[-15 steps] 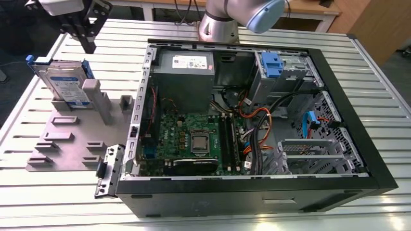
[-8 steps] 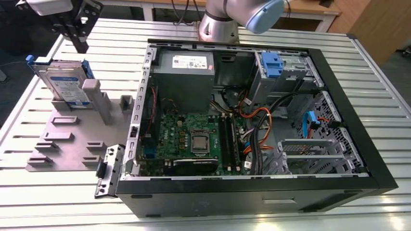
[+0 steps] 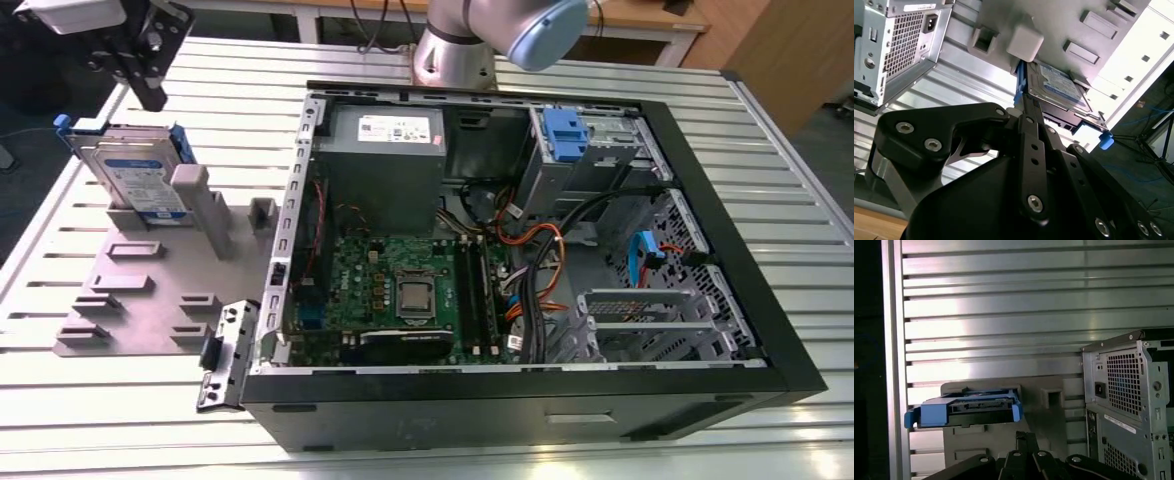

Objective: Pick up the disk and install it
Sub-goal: 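Reach for the disk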

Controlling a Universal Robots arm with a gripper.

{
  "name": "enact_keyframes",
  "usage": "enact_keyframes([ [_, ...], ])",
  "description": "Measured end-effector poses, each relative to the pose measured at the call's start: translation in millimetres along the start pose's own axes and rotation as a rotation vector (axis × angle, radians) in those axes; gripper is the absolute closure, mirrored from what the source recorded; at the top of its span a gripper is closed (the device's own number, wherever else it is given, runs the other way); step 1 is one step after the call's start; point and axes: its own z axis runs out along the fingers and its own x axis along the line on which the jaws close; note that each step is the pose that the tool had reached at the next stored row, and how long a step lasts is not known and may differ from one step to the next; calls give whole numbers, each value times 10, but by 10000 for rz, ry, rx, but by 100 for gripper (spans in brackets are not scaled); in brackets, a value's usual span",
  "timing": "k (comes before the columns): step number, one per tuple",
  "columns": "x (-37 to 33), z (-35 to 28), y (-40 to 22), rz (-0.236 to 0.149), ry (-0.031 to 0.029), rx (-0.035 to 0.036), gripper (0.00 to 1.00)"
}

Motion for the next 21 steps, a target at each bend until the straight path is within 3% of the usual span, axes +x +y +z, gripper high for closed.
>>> enact_keyframes([
  [4,70,25,-5,1,3,9,89],
  [9,74,26,-6,0,3,16,89],
  [12,75,33,-6,5,94,23,89],
  [21,102,49,4,-3,107,24,89],
])
